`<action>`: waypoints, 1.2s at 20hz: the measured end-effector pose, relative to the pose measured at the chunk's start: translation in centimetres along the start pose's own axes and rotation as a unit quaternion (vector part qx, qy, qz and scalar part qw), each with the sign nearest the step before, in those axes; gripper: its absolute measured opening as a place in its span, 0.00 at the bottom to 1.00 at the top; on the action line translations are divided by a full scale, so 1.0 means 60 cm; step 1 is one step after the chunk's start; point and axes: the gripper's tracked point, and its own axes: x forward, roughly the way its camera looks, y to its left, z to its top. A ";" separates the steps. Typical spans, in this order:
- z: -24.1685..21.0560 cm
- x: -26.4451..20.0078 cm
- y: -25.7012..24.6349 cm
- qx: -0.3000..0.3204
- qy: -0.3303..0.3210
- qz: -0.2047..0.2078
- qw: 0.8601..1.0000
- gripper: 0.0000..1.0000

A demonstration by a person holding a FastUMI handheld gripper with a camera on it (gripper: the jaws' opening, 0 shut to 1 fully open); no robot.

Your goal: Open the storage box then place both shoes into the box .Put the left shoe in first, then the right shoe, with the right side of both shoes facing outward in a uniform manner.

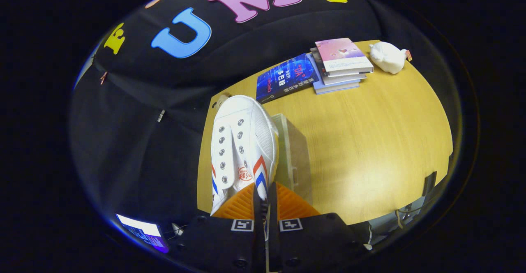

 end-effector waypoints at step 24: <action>-0.035 0.100 0.010 -0.105 -0.011 -0.123 0.987 0.87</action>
